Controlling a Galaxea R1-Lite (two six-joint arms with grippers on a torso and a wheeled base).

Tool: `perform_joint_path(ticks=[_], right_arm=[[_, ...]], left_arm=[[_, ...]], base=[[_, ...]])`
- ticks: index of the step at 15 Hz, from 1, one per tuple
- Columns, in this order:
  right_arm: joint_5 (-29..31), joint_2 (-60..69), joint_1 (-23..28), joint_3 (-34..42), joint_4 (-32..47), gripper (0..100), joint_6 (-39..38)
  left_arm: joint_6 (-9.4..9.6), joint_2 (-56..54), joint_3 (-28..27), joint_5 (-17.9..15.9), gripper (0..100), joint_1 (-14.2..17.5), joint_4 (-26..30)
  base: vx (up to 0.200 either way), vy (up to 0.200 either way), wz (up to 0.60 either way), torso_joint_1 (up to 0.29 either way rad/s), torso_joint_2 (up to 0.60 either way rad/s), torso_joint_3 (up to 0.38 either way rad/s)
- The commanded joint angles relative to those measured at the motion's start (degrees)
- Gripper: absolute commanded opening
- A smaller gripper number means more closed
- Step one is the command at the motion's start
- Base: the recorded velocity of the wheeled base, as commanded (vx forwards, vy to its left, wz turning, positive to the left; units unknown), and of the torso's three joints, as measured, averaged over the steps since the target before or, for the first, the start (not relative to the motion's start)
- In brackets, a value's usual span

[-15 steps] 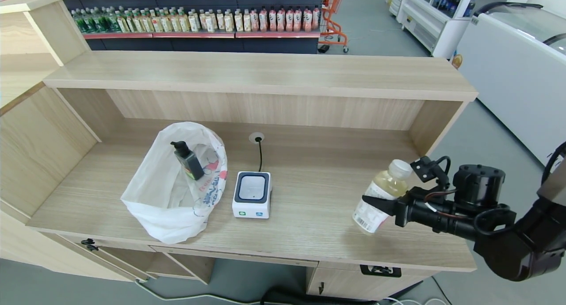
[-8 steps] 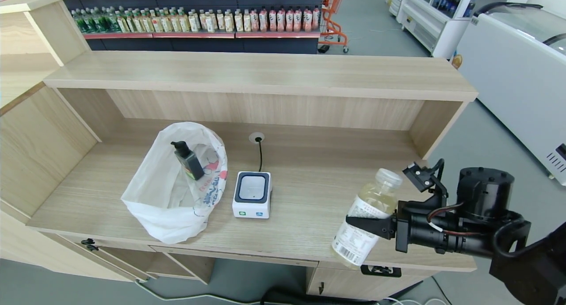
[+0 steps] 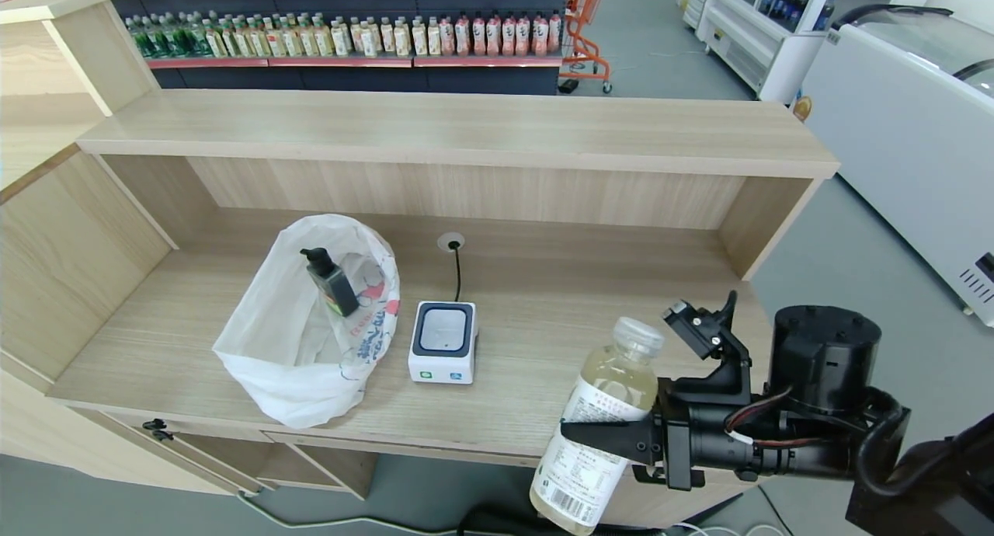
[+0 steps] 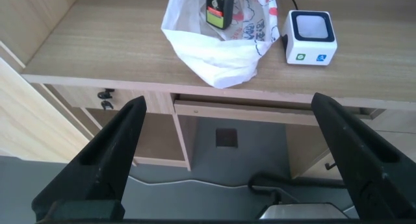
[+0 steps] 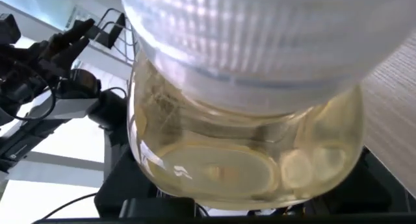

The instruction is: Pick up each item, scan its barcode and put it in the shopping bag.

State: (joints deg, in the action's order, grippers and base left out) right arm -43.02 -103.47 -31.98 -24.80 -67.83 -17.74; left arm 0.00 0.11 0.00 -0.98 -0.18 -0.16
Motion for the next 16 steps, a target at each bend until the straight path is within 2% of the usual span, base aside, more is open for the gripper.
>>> perform_joint_path(ticks=[1,6,16], right_arm=[[0.04,0.47,-3.27,-0.08,-0.02,0,-1.77],[0.22,1.34,-5.82,-0.69,0.50,0,-4.32],[0.04,2.22,-6.43,-0.17,0.59,0,-7.49]], left_arm=[[0.00,-0.02,0.00,0.01,100,0.01,-0.02],[0.00,-0.02,0.00,0.01,100,0.01,-0.02],[0.00,-0.02,0.00,0.01,100,0.01,-0.02]], base=[[0.000,0.000,0.00,0.000,0.00,0.000],[0.000,0.000,0.00,0.000,0.00,0.000],[0.000,0.000,0.00,0.000,0.00,0.000]])
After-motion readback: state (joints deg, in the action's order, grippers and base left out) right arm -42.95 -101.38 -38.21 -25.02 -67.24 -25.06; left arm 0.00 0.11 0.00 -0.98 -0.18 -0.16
